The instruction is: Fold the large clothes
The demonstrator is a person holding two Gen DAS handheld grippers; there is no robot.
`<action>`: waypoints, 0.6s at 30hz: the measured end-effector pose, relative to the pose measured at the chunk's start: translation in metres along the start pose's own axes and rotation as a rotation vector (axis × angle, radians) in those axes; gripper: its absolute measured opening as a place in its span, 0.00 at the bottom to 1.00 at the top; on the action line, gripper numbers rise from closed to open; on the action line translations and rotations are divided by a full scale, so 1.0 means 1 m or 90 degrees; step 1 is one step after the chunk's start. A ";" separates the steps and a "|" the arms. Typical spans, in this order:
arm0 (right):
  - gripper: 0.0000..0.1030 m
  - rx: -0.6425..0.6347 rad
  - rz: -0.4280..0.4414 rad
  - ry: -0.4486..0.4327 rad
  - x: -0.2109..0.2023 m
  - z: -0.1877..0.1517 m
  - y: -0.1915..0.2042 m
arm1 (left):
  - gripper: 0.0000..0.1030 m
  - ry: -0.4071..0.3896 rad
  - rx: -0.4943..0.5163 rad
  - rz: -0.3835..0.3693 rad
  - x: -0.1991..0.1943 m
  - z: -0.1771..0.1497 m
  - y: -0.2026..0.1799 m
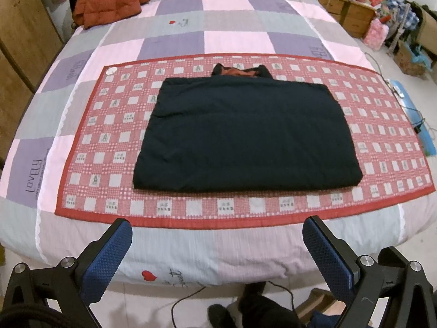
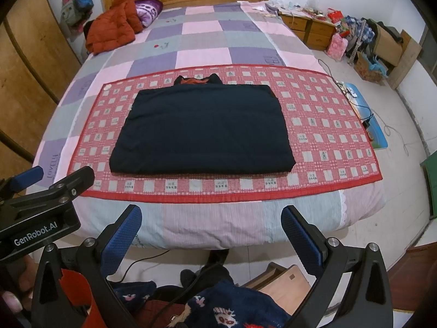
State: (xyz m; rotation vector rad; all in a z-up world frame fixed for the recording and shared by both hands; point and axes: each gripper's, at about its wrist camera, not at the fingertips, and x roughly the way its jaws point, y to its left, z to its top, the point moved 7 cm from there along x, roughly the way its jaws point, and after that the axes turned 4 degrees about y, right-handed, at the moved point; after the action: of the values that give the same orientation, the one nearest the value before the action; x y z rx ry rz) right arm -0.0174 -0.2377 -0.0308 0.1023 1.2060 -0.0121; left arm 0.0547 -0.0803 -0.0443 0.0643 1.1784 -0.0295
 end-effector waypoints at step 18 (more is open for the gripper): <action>1.00 0.002 0.000 0.000 0.000 0.001 0.002 | 1.00 0.000 0.003 0.000 -0.001 -0.002 0.002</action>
State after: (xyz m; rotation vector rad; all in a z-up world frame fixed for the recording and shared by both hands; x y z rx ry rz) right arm -0.0165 -0.2356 -0.0302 0.1058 1.2066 -0.0142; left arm 0.0521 -0.0782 -0.0440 0.0686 1.1779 -0.0323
